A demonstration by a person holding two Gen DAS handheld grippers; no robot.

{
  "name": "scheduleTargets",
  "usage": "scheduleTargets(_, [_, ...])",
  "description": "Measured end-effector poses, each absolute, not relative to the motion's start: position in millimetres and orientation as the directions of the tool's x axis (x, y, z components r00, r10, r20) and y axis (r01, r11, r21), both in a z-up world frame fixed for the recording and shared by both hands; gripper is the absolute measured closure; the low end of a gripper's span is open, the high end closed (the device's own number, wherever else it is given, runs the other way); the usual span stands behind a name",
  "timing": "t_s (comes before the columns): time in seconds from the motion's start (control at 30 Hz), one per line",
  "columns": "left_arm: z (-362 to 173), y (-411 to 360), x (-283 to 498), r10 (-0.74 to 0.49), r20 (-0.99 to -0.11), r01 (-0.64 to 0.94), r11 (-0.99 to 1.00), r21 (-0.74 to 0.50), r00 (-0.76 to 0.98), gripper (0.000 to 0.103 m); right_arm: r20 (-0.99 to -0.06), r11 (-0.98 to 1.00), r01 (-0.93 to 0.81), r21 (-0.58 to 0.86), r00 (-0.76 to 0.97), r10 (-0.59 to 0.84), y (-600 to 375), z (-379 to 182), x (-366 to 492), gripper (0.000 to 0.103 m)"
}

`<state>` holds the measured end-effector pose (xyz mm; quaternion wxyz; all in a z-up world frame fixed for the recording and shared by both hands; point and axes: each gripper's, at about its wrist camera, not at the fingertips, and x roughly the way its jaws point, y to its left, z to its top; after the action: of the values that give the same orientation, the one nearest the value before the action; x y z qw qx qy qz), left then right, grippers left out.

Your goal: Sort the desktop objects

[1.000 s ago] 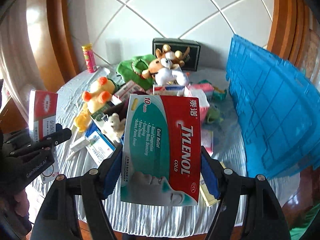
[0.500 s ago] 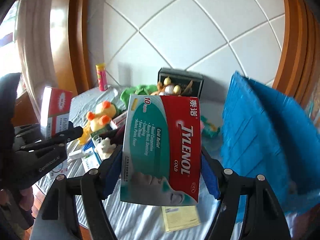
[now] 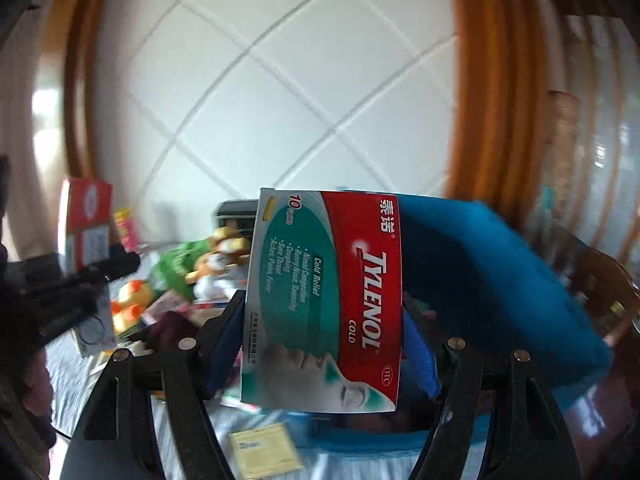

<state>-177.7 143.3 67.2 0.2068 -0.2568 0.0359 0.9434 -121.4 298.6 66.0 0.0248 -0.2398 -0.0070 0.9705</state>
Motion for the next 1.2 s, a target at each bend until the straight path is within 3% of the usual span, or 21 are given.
scheduleTargets(0.27, [76,265,-204,0.449,-0.547,-0.497,-0.865,-0.069,-0.706,0.081,-0.492,-0.987,-0.160,-0.018,-0.858,0.148,417,56,-130,0.032])
scheduleTargets(0.5, [9,355,-229,0.353,-0.745,-0.461,-0.885,-0.070,-0.566,0.081,-0.612,-0.993,-0.113,-0.033,-0.783,0.109,498,13,-156,0.032])
scheduleTargets(0.7, [-41,384,-242,0.241,-0.825,-0.403,-0.915,-0.018,-0.512,0.081,-0.693,-0.998,-0.051,-0.035,-0.719,0.061,521,-25,-172,0.032])
scheduleTargets(0.9, [-40,387,-243,0.213,-0.818,-0.379,-0.925,0.006,-0.534,0.081,-0.731,-0.999,-0.001,-0.035,-0.682,0.026,523,-44,-181,0.032])
scheduleTargets(1.2, [-33,385,-238,0.203,-0.798,-0.358,-0.934,0.017,-0.568,0.079,-0.709,-1.000,0.007,-0.017,-0.705,0.007,523,-43,-181,0.032])
